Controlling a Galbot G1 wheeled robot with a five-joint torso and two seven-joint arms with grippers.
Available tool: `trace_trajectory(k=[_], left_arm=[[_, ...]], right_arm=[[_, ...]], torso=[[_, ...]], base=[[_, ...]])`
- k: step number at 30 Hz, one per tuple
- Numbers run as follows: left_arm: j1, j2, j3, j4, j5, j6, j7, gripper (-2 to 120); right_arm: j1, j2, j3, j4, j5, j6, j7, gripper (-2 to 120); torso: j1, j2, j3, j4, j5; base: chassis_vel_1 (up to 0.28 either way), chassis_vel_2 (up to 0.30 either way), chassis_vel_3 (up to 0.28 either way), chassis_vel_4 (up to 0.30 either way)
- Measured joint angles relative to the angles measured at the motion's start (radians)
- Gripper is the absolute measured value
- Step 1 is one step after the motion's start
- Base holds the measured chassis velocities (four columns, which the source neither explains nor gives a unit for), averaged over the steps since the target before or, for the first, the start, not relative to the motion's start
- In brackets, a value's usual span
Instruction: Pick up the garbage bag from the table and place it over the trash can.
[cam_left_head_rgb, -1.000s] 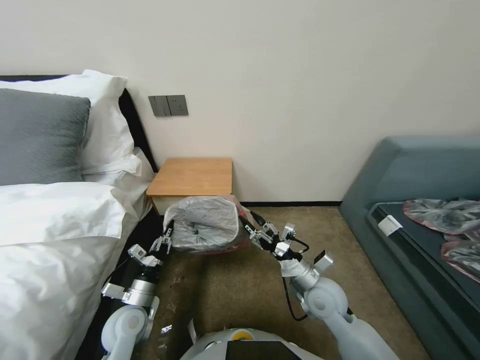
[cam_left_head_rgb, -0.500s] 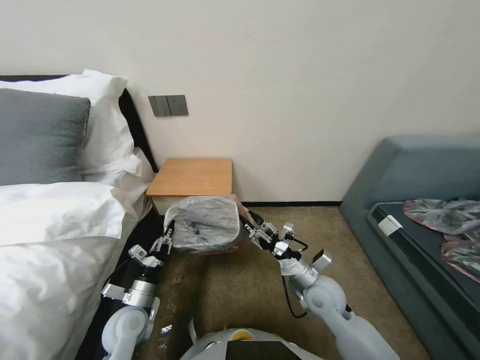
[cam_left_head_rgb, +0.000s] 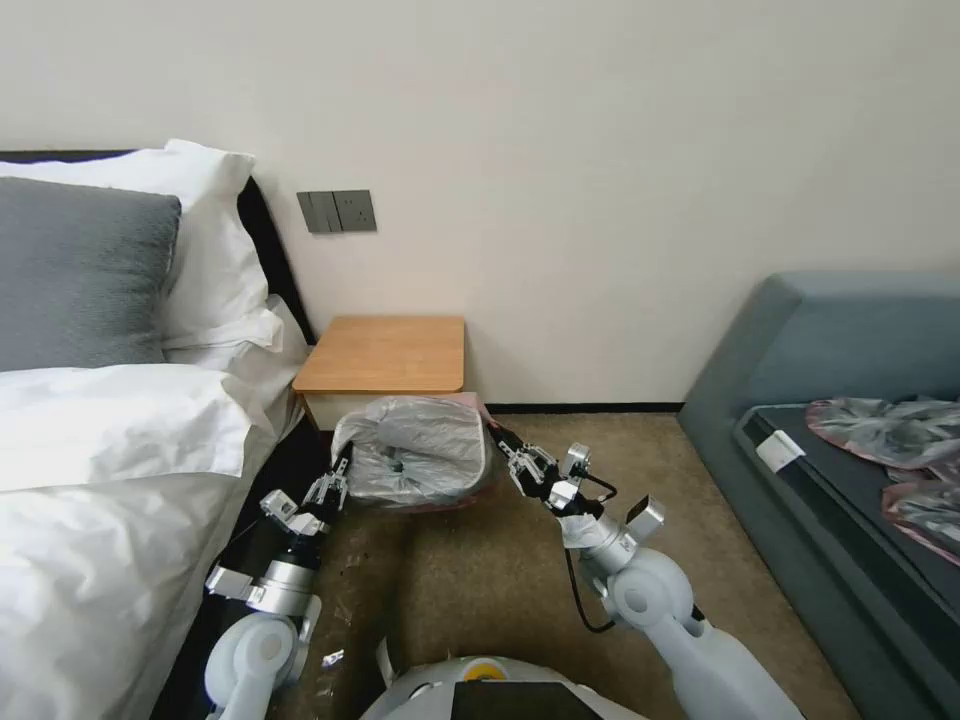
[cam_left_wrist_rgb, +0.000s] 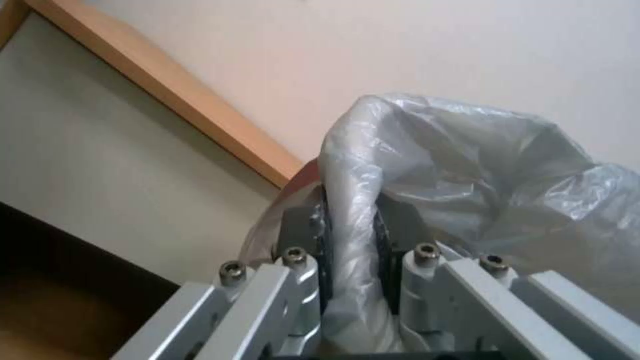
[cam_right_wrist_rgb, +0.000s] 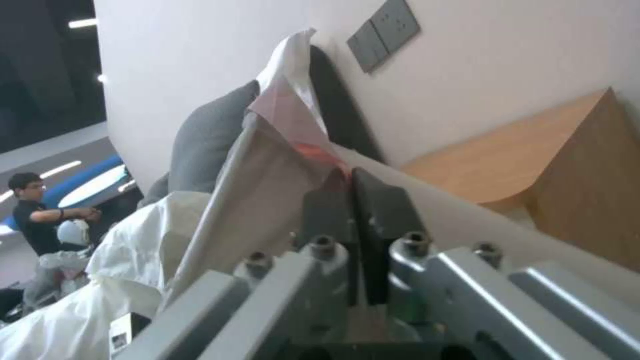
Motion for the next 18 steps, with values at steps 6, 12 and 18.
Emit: trace_trajectory(k=[6, 12, 18], left_arm=[[0.004, 0.001, -0.004, 0.019, 0.073, -0.013, 0.073, 9], [0.006, 0.000, -0.009, 0.025, 0.092, -0.022, 0.141, 9], [0.002, -0.001, -0.013, 0.024, 0.063, -0.040, 0.164, 9]], right_arm=[[0.025, -0.002, 0.000, -0.001, 0.000, 0.003, 0.020, 0], [0.034, -0.010, 0.004, -0.005, -0.002, 0.004, 0.032, 0], [0.029, -0.016, 0.011, -0.029, -0.033, 0.016, 0.037, 0]], torso=[[0.000, 0.000, 0.000, 0.0001, 0.0000], [0.000, 0.000, 0.000, 0.0001, 0.0000], [0.000, 0.000, 0.000, 0.0001, 0.0000]], base=[[0.000, 0.000, 0.000, 0.000], [0.000, 0.000, 0.000, 0.000], [0.000, 0.000, 0.000, 0.000]])
